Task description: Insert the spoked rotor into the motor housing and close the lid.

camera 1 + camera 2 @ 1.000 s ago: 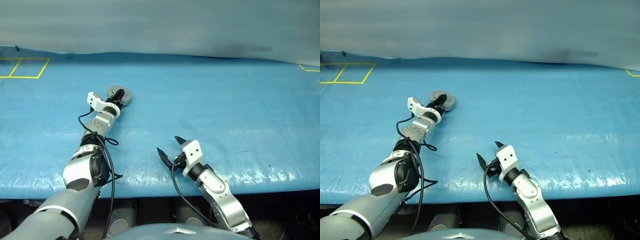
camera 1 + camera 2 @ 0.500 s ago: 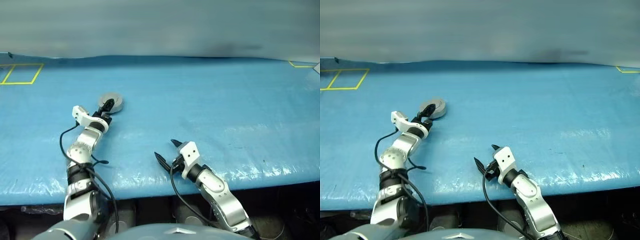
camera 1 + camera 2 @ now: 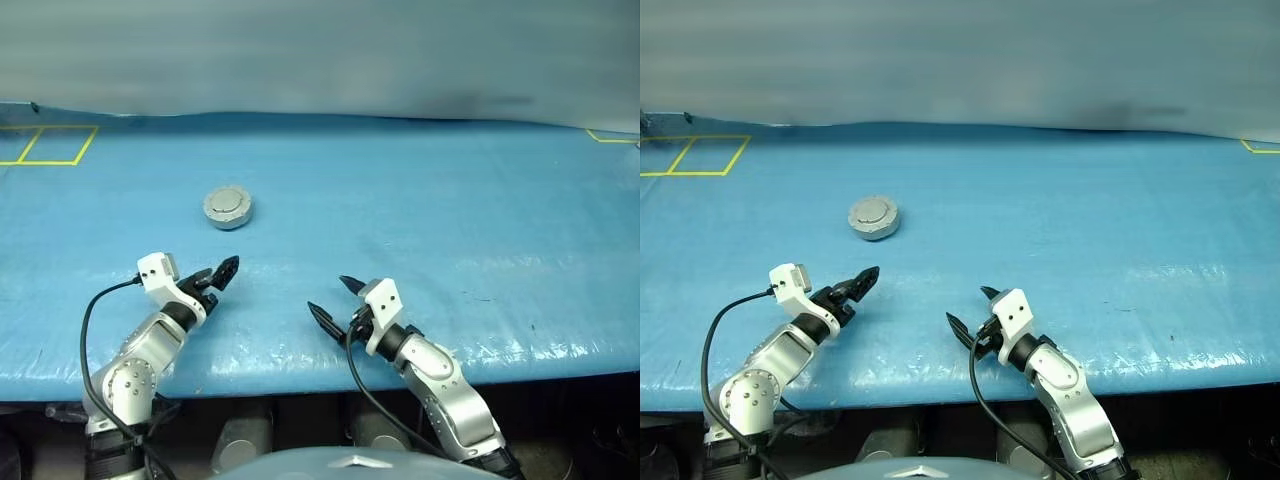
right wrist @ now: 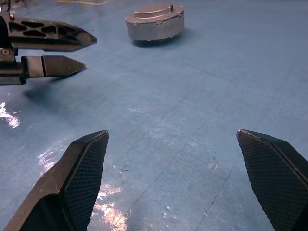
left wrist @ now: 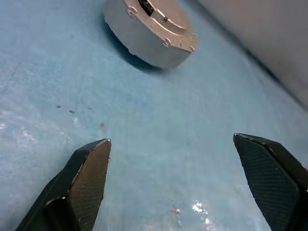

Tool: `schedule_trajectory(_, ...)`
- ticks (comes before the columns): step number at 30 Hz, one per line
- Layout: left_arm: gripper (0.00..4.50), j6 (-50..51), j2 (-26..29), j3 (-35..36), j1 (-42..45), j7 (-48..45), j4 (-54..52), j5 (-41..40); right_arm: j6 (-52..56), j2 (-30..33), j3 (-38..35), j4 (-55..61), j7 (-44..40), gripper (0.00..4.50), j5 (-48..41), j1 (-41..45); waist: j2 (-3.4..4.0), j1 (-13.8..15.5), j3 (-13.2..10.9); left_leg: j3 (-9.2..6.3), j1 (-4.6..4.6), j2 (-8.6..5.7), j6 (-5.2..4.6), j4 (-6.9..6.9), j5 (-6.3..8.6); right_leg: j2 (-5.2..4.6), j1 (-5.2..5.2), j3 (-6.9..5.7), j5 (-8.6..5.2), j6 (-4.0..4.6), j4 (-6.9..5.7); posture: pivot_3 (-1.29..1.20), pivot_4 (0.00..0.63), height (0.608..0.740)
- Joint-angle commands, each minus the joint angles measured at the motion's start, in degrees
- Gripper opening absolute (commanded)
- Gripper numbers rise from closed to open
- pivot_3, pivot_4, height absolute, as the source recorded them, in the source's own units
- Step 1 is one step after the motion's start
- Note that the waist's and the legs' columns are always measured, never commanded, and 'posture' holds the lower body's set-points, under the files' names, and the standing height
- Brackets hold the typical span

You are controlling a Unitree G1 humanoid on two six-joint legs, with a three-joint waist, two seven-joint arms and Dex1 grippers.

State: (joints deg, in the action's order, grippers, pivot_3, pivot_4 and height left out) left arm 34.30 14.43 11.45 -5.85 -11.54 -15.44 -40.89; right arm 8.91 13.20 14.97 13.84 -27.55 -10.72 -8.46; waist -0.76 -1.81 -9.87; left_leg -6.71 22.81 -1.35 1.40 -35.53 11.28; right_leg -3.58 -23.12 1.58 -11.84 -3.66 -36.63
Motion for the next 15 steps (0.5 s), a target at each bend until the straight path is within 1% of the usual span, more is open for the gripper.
schedule_trajectory(1, 4.47, -7.9, 1.1, -5.0, -2.3, -3.2, -2.8, 8.8, -1.3, 0.1, -2.8, 2.3, -0.1, 4.50, -1.8, -0.6, -0.01, 0.2, 0.0, 0.01, 0.08, 0.00, 0.00, 0.00, 0.00, -0.01, -0.07, 0.00, 0.00, 0.00, 0.00, 0.00, 0.150, 0.740)
schedule_trajectory(3, 4.47, -15.9, 2.5, -8.4, -4.1, -4.2, -2.8, 17.1, -1.8, 0.1, -4.1, 2.4, 0.6, 4.50, -1.8, -1.0, -0.01, 0.4, 0.0, 0.01, 0.27, 0.00, 0.00, -0.01, 0.00, -0.01, -0.29, 0.01, 0.00, 0.00, -0.03, 0.00, 0.150, 0.740)
schedule_trajectory(6, 4.47, -25.8, 3.0, -10.6, -6.2, -6.0, -1.6, 23.9, -2.9, -1.0, -6.0, 2.7, 2.6, 4.50, -1.9, -1.7, 0.01, 0.5, 0.0, 0.04, 0.47, 0.03, -0.01, 0.02, -0.01, 0.00, -0.55, 0.01, 0.00, 0.01, -0.06, 0.00, 0.150, 0.740)
schedule_trajectory(11, 4.47, -36.0, 2.2, -10.3, -7.8, -5.2, 2.5, 30.4, -5.4, -2.3, -6.6, 2.7, 5.0, 4.50, 0.0, -3.2, 0.03, 0.6, 0.0, 0.03, 0.67, 0.03, -0.02, 0.01, -0.01, 0.00, -0.73, -0.01, 0.00, 0.01, -0.04, 0.00, 0.150, 0.740)
schedule_trajectory(13, 4.47, -38.0, 2.3, -10.6, -8.4, -5.1, 4.2, 32.5, -6.1, -3.0, -6.4, 2.3, 6.0, 4.50, 0.6, -3.8, 0.03, 0.6, 0.0, 0.03, 0.67, 0.03, -0.02, 0.01, -0.01, 0.00, -0.72, -0.02, 0.00, 0.01, -0.03, 0.00, 0.150, 0.740)
schedule_trajectory(15, 4.47, -38.9, 1.7, -10.7, -8.6, -5.2, 5.1, 32.9, -6.6, -3.5, -6.1, 1.8, 6.5, 4.50, 1.2, -4.1, 0.03, 0.6, 0.0, 0.04, 0.68, 0.03, -0.02, 0.01, -0.01, -0.01, -0.73, -0.02, -0.01, 0.01, -0.03, 0.00, 0.150, 0.740)
